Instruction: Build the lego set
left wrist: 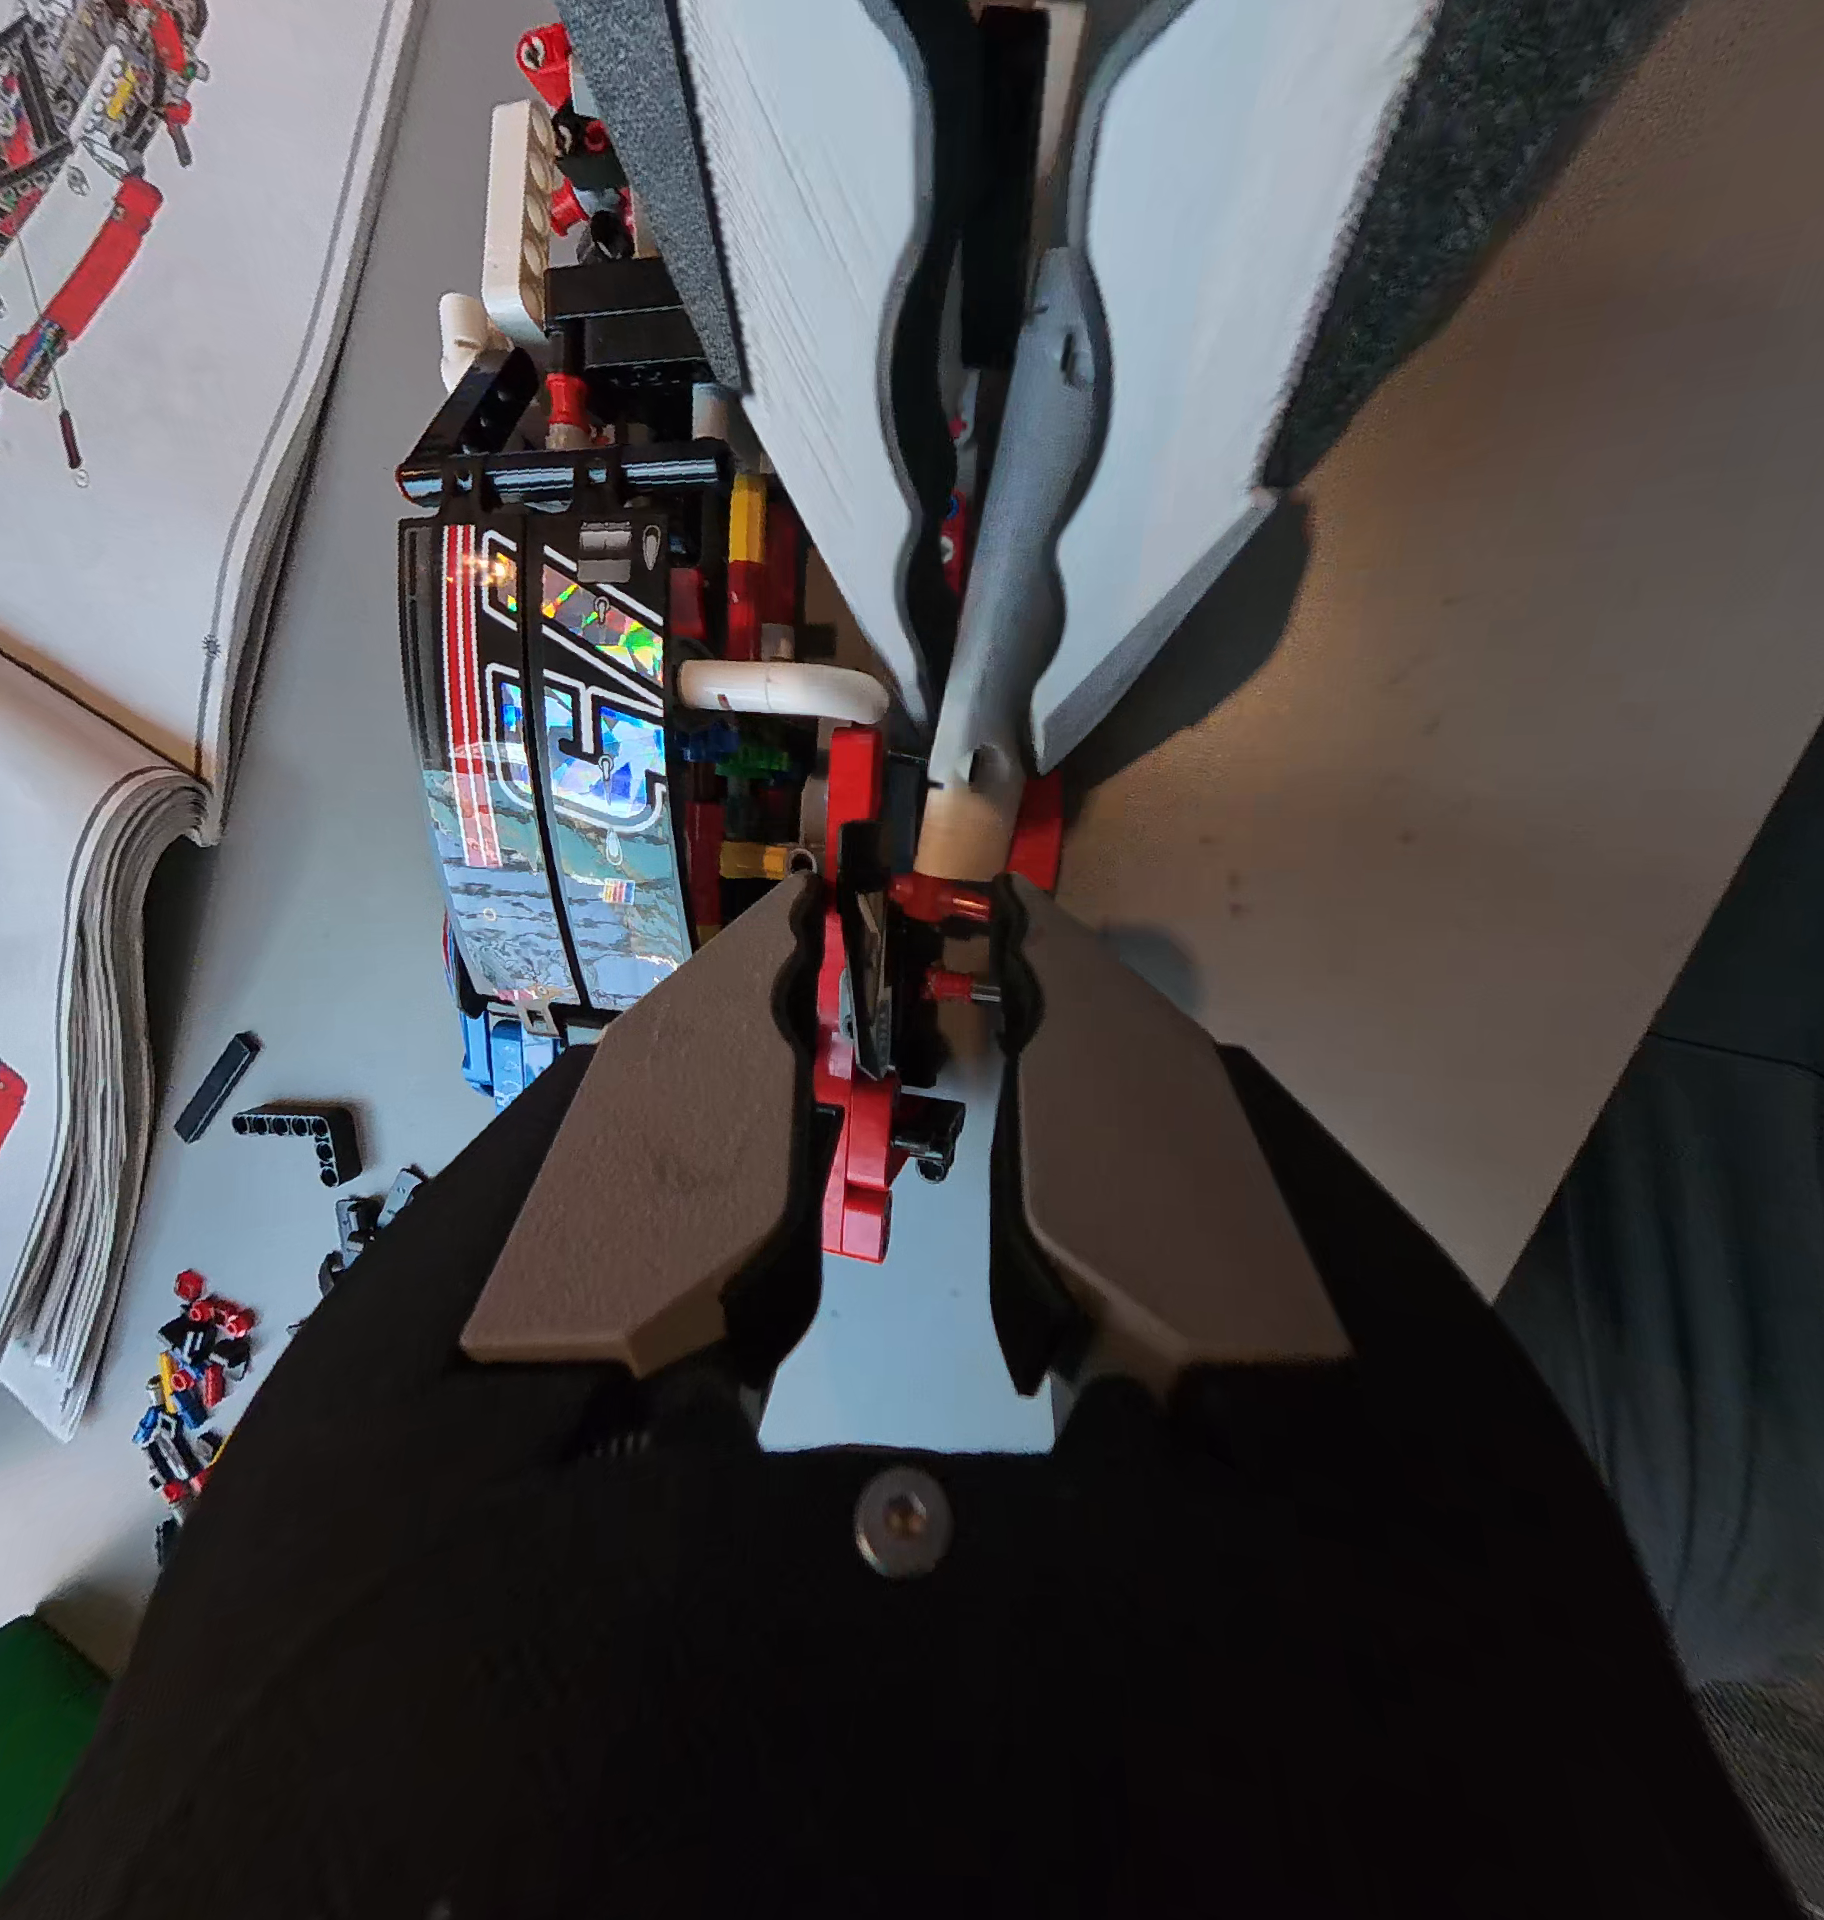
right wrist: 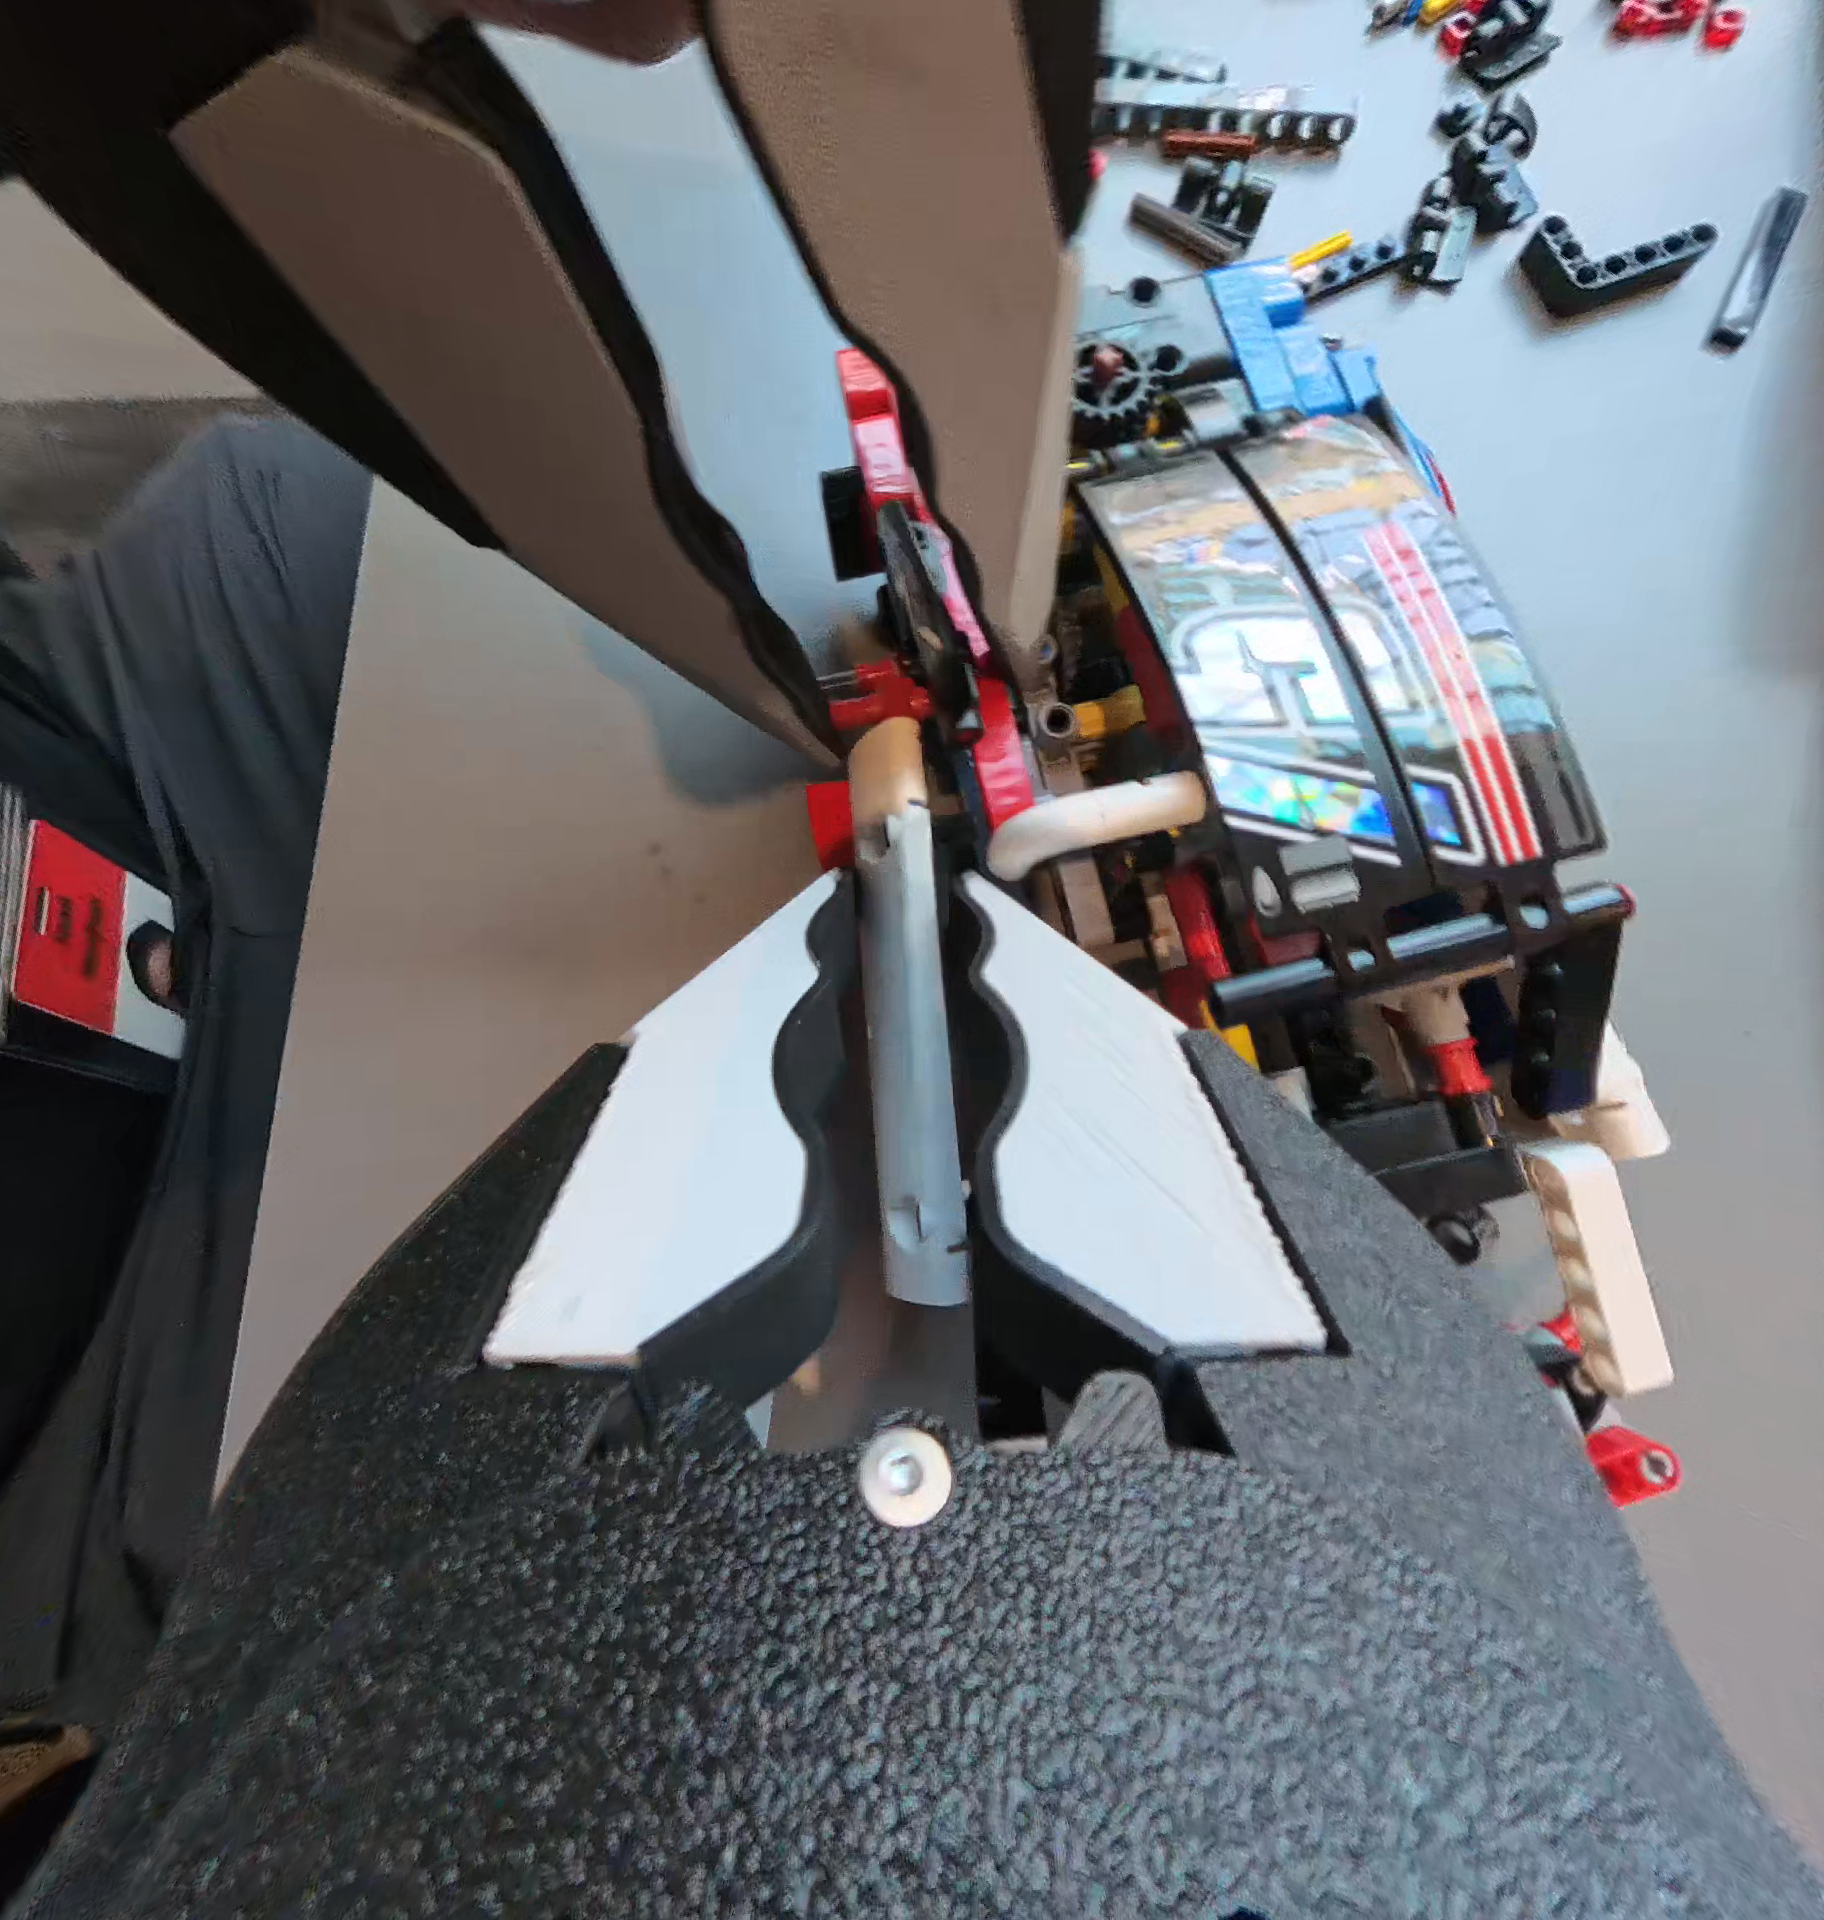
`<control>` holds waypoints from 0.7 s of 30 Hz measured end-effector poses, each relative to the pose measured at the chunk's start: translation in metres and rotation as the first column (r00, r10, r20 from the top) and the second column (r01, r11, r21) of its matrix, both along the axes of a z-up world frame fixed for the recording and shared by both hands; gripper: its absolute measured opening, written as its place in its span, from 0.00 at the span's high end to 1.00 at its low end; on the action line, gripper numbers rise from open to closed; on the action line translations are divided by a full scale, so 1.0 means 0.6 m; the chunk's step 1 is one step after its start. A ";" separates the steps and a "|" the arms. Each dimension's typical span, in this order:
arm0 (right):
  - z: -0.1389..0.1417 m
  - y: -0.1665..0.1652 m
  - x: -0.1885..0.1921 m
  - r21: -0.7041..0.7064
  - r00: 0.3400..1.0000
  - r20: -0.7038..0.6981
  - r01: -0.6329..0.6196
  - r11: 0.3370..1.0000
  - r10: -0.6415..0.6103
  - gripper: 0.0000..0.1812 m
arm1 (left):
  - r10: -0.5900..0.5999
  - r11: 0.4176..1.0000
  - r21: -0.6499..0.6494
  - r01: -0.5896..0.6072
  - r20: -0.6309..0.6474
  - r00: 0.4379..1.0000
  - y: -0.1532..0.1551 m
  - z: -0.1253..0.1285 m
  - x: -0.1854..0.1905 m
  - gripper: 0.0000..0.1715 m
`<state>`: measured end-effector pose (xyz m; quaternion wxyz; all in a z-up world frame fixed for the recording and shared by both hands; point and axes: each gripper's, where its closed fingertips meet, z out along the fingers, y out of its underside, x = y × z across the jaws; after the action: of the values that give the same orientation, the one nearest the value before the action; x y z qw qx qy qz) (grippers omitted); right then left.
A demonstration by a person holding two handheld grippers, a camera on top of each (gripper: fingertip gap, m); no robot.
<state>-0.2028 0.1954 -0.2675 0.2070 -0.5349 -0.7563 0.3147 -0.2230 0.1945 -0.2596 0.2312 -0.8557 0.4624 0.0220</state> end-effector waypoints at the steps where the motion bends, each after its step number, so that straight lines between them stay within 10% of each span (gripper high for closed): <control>1: 0.000 0.004 0.000 -0.015 1.000 -0.013 0.013 1.000 -0.013 0.90 | 0.001 1.000 0.012 -0.001 0.002 1.000 0.000 0.000 0.000 0.83; 7: 0.010 0.020 -0.005 0.188 0.992 -0.121 0.009 0.982 0.014 0.81 | -0.024 0.998 0.055 0.025 -0.016 1.000 0.001 0.000 0.000 0.83; 21: 0.014 0.016 -0.012 -0.003 0.981 -0.185 -0.056 0.998 0.054 0.83 | -0.033 0.996 0.081 0.034 -0.005 0.999 0.005 0.002 -0.001 0.84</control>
<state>-0.2102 0.2052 -0.2591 0.2652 -0.4832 -0.7471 0.3716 -0.2235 0.1973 -0.2587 0.2653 -0.8377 0.4758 0.0383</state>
